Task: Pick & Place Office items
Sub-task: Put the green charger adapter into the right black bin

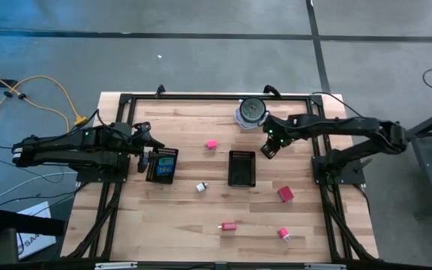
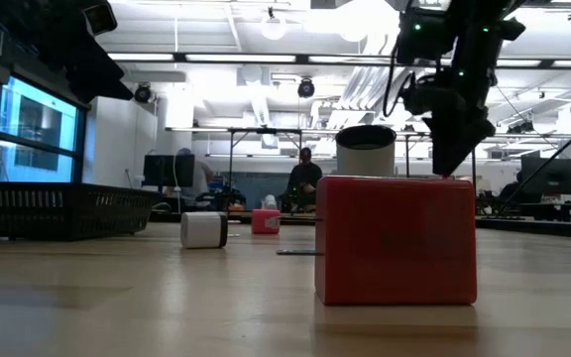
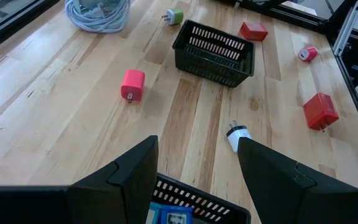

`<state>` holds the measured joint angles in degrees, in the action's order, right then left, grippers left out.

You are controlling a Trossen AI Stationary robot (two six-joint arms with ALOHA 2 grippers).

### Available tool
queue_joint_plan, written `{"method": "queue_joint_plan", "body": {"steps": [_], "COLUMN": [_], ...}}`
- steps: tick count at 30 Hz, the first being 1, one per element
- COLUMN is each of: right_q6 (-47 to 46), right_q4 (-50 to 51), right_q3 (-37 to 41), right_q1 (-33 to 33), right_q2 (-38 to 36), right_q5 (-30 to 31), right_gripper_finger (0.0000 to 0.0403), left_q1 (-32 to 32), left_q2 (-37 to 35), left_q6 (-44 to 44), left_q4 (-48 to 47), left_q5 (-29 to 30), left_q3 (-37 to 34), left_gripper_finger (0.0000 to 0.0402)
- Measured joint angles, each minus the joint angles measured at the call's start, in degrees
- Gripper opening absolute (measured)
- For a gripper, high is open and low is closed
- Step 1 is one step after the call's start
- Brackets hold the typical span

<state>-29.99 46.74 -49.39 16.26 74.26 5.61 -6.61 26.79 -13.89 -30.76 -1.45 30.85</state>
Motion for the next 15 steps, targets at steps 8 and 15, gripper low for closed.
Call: {"method": "queue_joint_plan", "body": {"steps": [8,15], "right_q6": [4.71,4.76], "right_q4": [0.05,1.41], "right_q3": [-1.70,-1.70], "right_q1": [0.04,0.41], "right_q2": [3.05,3.11], "right_q5": [1.56,1.85], "right_gripper_finger": [0.0140,0.0158], "left_q1": [-0.01,0.00], "left_q2": [-0.02,0.00], "left_q6": [-0.01,-0.01], "left_q4": [-0.01,0.00], "left_q5": [0.01,0.00], "left_q3": [0.00,0.00], "left_gripper_finger": [0.0216,0.0216]}}
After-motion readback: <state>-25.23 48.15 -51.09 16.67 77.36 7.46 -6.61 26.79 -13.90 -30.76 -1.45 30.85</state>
